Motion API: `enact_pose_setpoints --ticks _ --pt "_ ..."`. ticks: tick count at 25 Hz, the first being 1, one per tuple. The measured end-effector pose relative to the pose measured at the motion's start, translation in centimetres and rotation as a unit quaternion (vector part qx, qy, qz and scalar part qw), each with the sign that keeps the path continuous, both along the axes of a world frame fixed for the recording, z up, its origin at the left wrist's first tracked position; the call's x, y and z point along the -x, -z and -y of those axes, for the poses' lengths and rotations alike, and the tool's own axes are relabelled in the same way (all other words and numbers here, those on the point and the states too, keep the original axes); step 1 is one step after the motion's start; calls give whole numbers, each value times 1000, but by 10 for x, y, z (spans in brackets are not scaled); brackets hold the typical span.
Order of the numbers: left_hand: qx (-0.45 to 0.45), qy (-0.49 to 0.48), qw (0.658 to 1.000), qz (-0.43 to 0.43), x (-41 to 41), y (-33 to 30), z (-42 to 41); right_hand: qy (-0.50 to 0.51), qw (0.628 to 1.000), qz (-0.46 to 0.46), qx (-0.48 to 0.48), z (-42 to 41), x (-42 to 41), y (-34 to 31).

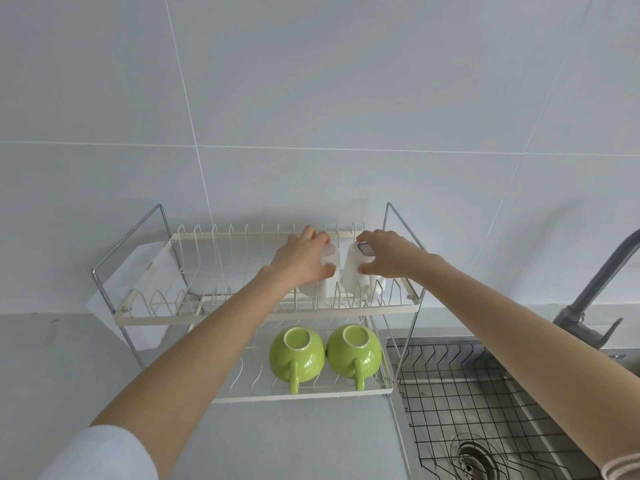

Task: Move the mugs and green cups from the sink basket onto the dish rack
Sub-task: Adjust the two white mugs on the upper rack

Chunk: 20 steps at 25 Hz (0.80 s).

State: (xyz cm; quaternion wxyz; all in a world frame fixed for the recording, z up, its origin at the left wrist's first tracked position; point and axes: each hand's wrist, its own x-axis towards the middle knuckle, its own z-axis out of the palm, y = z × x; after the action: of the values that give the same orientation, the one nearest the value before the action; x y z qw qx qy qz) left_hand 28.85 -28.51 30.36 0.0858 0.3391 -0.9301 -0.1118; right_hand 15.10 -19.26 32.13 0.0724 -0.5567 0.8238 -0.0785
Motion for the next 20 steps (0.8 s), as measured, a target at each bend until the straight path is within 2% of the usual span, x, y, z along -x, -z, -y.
enact_pose_setpoints --ticks 8,20 --pt "-1 -10 1000 -4 4 0 -6 6 1000 -23 -17 -3 -1 -2" --pt "-1 -20 1000 -12 4 0 -7 -5 1000 -2 -19 -5 -2 -1"
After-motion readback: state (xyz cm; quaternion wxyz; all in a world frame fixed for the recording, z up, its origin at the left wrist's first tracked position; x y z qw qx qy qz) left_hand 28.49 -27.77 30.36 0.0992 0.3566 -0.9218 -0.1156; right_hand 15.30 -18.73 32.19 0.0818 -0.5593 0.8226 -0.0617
